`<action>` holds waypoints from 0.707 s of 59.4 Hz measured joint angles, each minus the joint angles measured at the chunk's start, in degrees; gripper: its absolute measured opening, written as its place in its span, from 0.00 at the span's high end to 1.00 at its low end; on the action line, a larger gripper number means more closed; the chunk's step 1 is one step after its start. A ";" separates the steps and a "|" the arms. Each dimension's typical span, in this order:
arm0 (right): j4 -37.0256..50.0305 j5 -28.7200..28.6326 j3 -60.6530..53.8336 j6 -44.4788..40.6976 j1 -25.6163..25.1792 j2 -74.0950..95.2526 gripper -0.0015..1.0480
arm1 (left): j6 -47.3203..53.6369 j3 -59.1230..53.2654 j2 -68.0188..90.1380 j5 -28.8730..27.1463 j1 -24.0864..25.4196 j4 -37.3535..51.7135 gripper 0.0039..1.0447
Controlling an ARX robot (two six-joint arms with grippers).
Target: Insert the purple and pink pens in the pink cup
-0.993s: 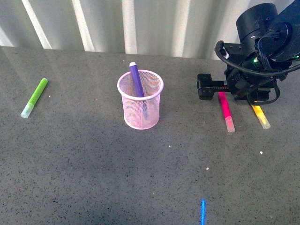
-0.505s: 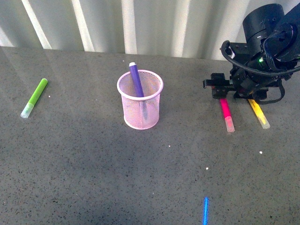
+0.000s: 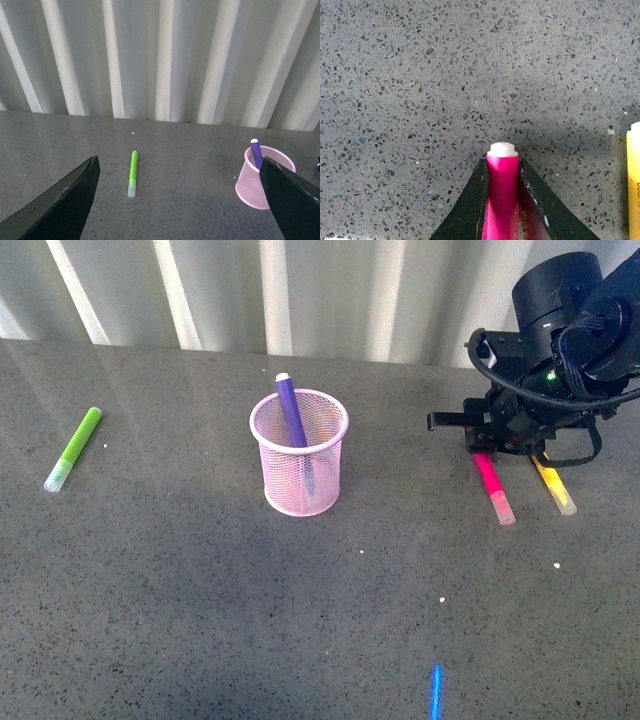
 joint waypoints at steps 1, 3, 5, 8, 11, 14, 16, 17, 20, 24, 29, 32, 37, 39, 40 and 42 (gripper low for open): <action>0.04 0.02 -0.09 0.04 0.00 -0.04 0.88 | -0.02 0.00 0.00 0.00 0.00 0.00 0.06; 0.20 0.09 -0.31 0.09 0.04 -0.20 0.88 | -0.02 0.00 0.00 0.00 0.00 0.00 0.06; 0.59 0.22 -0.81 0.22 0.07 -0.50 0.88 | 0.00 0.00 0.00 0.00 0.00 0.00 0.06; 1.75 0.52 -1.81 0.37 0.17 -1.03 0.88 | 0.00 0.00 0.00 0.00 0.00 0.00 0.06; 3.93 1.07 -3.56 0.35 0.35 -1.88 0.89 | 0.00 0.00 0.00 0.00 0.00 0.00 0.06; 6.82 1.70 -5.55 -0.20 0.61 -2.71 0.89 | 0.00 0.00 0.00 0.00 0.00 0.00 0.06; 9.88 1.97 -7.48 -0.81 0.90 -3.58 0.89 | 0.00 0.00 0.00 0.00 0.00 0.00 0.06; 10.95 1.97 -8.15 -1.11 1.01 -3.96 0.89 | -0.02 0.00 0.00 0.00 0.00 0.00 0.06; 16.26 0.85 -11.32 -2.05 1.66 -6.32 0.89 | 0.00 0.00 0.00 0.00 0.00 0.00 0.06; 20.31 -0.87 -13.46 -2.93 2.32 -8.98 0.89 | -0.02 0.00 0.00 0.00 0.00 0.00 0.06; 26.32 -3.43 -15.72 -4.13 3.80 -14.40 0.89 | 0.00 0.00 0.00 0.00 0.00 0.00 0.06; 28.83 -4.81 -16.15 -4.59 4.94 -17.90 0.89 | 0.00 0.00 0.00 0.00 0.00 0.00 0.06; 31.87 -7.19 -16.20 -5.29 6.95 -22.62 0.89 | 0.00 0.00 0.00 0.00 0.00 0.00 0.06; 33.14 -8.33 -16.22 -5.62 7.87 -24.22 0.89 | -0.02 0.00 0.00 0.00 0.00 0.00 0.06; 33.90 -8.92 -16.24 -5.95 8.55 -25.11 0.89 | 0.00 0.00 0.00 0.00 0.00 0.00 0.06; 35.28 -9.20 -16.35 -6.78 9.70 -26.21 0.89 | 0.00 0.00 0.00 0.00 0.00 0.00 0.06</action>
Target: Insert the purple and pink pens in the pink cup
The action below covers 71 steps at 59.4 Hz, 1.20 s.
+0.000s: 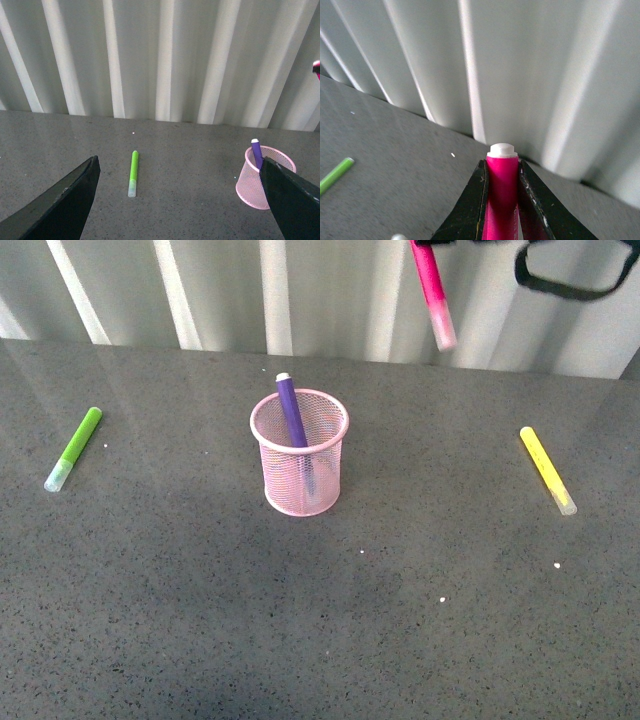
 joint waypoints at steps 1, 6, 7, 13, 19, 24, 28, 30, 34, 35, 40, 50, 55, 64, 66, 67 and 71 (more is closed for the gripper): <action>0.39 -0.07 -0.04 -0.24 0.33 -0.24 0.89 | 0.00 0.00 0.00 0.00 0.00 0.00 0.06; 1.73 -1.62 -0.15 -0.63 2.86 -0.83 0.89 | 0.00 0.00 0.00 0.00 0.00 0.00 0.06; 1.90 -2.01 -0.24 -0.66 3.43 -0.72 0.89 | 0.00 0.00 0.00 0.00 0.00 0.00 0.06; 3.91 -2.58 -1.09 -0.55 5.70 0.63 0.89 | 0.00 0.00 0.00 0.00 0.00 0.00 0.06; 7.39 -2.84 -2.62 -0.52 7.19 2.10 0.89 | -0.02 0.00 0.00 0.00 0.00 0.00 0.06; 10.73 -3.04 -3.78 -0.61 8.09 3.34 0.89 | 0.00 0.00 0.00 0.00 0.00 0.00 0.06; 13.55 -3.26 -4.39 -0.87 8.52 4.61 0.89 | 0.00 0.00 0.00 0.00 0.00 0.00 0.06; 15.67 -3.82 -4.63 -0.98 8.72 5.75 0.89 | 0.00 0.00 0.00 0.00 0.00 0.00 0.06; 18.05 -4.50 -4.66 -0.96 8.87 7.30 0.89 | 0.00 0.00 0.00 0.00 0.00 0.00 0.06; 18.67 -4.63 -4.63 -0.90 8.92 7.82 0.89 | 0.00 0.00 0.00 0.00 0.00 0.00 0.06; 20.55 -5.07 -4.37 -0.46 8.90 9.79 0.89 | 0.00 0.00 0.00 0.00 0.00 0.00 0.06; 23.17 -5.49 -2.10 0.57 8.17 14.05 0.89 | 0.00 0.00 0.00 0.00 0.00 0.00 0.06; 23.23 -6.08 -1.05 0.61 7.82 15.32 0.89 | 0.00 0.00 0.00 0.00 0.00 0.00 0.06; 22.88 -7.17 0.92 0.68 7.56 16.83 0.89 | 0.00 0.00 0.00 0.00 0.00 0.00 0.06; 22.73 -7.39 1.27 0.70 7.52 16.98 0.89 | 0.00 0.00 0.00 0.00 0.00 0.00 0.06; 22.62 -7.63 1.55 0.70 7.50 17.11 0.89 | 0.00 0.00 0.00 0.00 0.00 0.00 0.06; 22.53 -7.98 2.08 0.70 7.52 17.46 0.89 | 0.00 0.00 0.00 0.00 0.00 0.00 0.06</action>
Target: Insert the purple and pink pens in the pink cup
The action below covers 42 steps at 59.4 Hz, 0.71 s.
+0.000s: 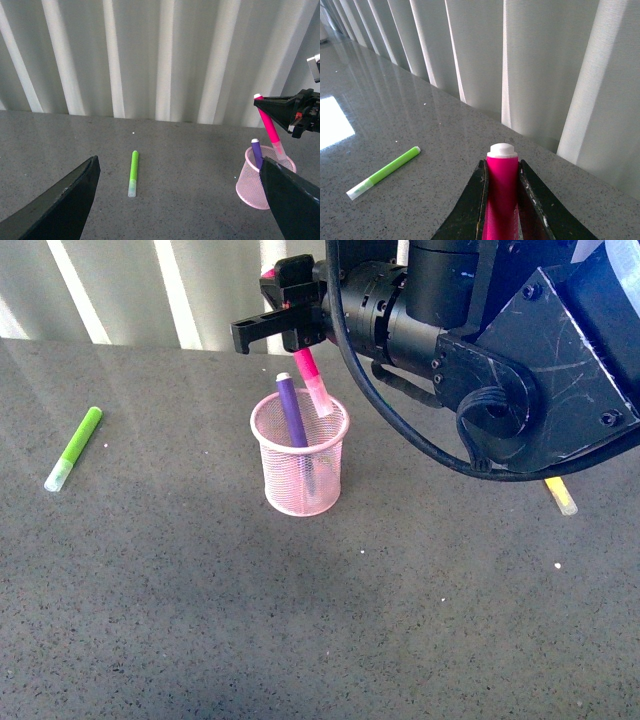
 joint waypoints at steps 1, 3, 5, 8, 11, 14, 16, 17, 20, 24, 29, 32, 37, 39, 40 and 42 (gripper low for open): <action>0.00 -0.09 0.07 -0.02 0.00 0.04 0.89 | 0.00 0.00 0.00 0.00 0.00 0.00 0.06; 0.02 -0.31 0.22 -0.02 0.00 0.33 0.89 | 0.00 0.00 0.00 0.00 0.00 0.00 0.06; 0.02 -0.35 0.42 -0.09 0.00 0.74 0.89 | 0.00 0.00 0.00 0.00 0.00 0.00 0.06; 0.02 -0.35 0.50 -0.02 0.00 1.36 0.89 | 0.00 0.00 0.00 0.00 0.00 0.00 0.06; 0.04 -0.37 0.57 -0.02 0.02 1.90 0.89 | -0.02 0.00 0.00 0.00 0.00 0.00 0.06; 0.07 -0.37 0.61 0.00 0.02 2.19 0.89 | 0.00 0.00 0.00 0.00 0.00 0.00 0.06; 0.20 -0.31 0.70 0.00 0.04 2.40 0.89 | 0.00 0.00 0.00 0.00 0.00 0.00 0.06; 0.28 -0.31 0.72 0.00 0.07 2.51 0.89 | 0.00 0.00 0.00 0.00 0.00 0.00 0.06; 0.33 -0.07 0.72 0.04 0.13 2.62 0.89 | 0.00 0.00 0.00 0.00 0.00 0.00 0.06; 0.33 0.50 0.68 0.07 0.31 2.69 0.89 | 0.00 0.00 0.00 0.00 0.00 0.00 0.06; 0.50 1.60 0.11 0.07 0.59 2.69 0.89 | 0.00 0.00 0.00 0.00 0.00 0.00 0.06; -0.04 1.70 -0.57 0.48 0.72 2.67 0.85 | 0.00 0.00 0.00 0.00 0.00 0.00 0.06; -0.76 1.84 -1.38 1.25 0.83 2.67 0.67 | 0.00 0.00 0.00 0.00 0.00 0.00 0.06; -0.85 2.05 -1.62 1.53 0.87 2.58 0.60 | 0.00 0.00 0.00 0.00 0.00 0.00 0.06; -0.92 2.12 -1.70 1.62 0.90 2.54 0.59 | 0.00 0.00 0.00 0.00 0.00 0.00 0.06; -1.11 2.36 -1.92 1.81 0.92 2.27 0.53 | 0.00 0.00 0.00 0.00 0.00 0.00 0.06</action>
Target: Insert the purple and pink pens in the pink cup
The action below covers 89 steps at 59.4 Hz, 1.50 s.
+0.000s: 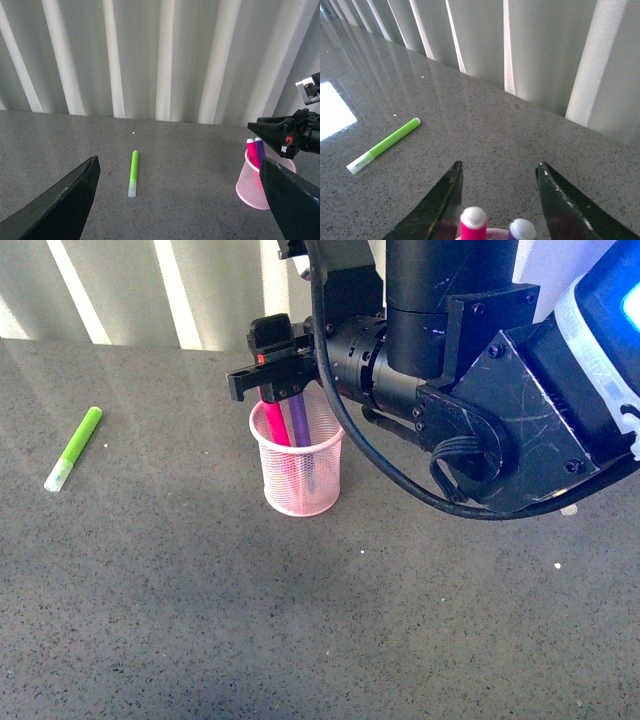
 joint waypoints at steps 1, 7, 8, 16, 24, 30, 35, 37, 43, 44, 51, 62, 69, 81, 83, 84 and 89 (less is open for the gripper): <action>-0.07 0.09 -0.11 0.04 0.00 -0.15 0.50 | 0.00 0.00 0.00 0.00 0.00 0.00 0.06; -0.61 1.66 -0.98 0.79 -0.02 -2.12 0.33 | 0.00 0.00 0.00 0.00 0.00 0.00 0.06; -0.70 1.92 -1.09 0.83 -0.02 -2.43 0.32 | 0.00 0.00 0.00 0.00 0.00 0.00 0.06; -5.27 9.16 -2.80 1.03 -0.55 -9.01 0.09 | 0.00 0.00 0.00 0.00 0.00 0.00 0.06; -15.74 20.81 -5.01 1.33 -2.56 -17.38 0.07 | 0.00 0.00 0.00 0.00 0.00 0.00 0.06; -24.90 30.34 -9.62 3.63 -5.79 -25.07 0.07 | 0.00 0.00 0.00 0.00 0.00 0.00 0.06; -26.05 32.59 -11.85 5.09 -7.67 -28.33 0.07 | 0.00 0.00 0.02 0.00 0.00 0.00 0.06; -26.05 32.65 -11.87 5.31 -7.96 -28.72 0.07 | 0.00 0.00 -0.02 0.02 0.00 0.00 0.06; -26.08 32.15 -11.89 5.62 -7.78 -28.92 0.07 | 0.02 0.00 -0.02 0.02 0.00 0.00 0.06; -26.10 32.04 -11.93 5.70 -7.67 -28.87 0.07 | 0.02 0.00 -0.02 0.02 0.00 0.00 0.06; -6.56 33.44 -19.47 0.57 -8.09 -28.57 0.23 | 0.04 0.00 -0.07 0.00 0.00 0.00 0.06; 6.56 30.12 -33.44 -2.62 -12.57 -37.18 0.52 | 0.07 0.00 -0.07 0.00 0.00 0.00 0.06; 7.45 28.04 -40.57 -2.95 -15.61 -42.88 0.72 | 0.07 0.00 -0.04 0.00 0.00 0.00 0.06; 10.60 23.98 -50.69 -3.39 -18.67 -49.05 0.97 | 0.07 0.00 -0.04 -0.02 0.00 0.00 0.06; 10.25 23.74 -51.67 -3.37 -19.19 -50.29 0.97 | 0.07 0.00 -0.04 -0.02 0.00 0.00 0.06; 10.01 23.47 -52.28 -3.37 -19.52 -51.19 0.97 | 0.07 0.00 -0.04 0.00 0.00 0.00 0.06; 8.70 22.53 -54.53 -3.34 -20.70 -55.04 0.97 | 0.07 0.00 -0.07 0.00 0.00 0.00 0.06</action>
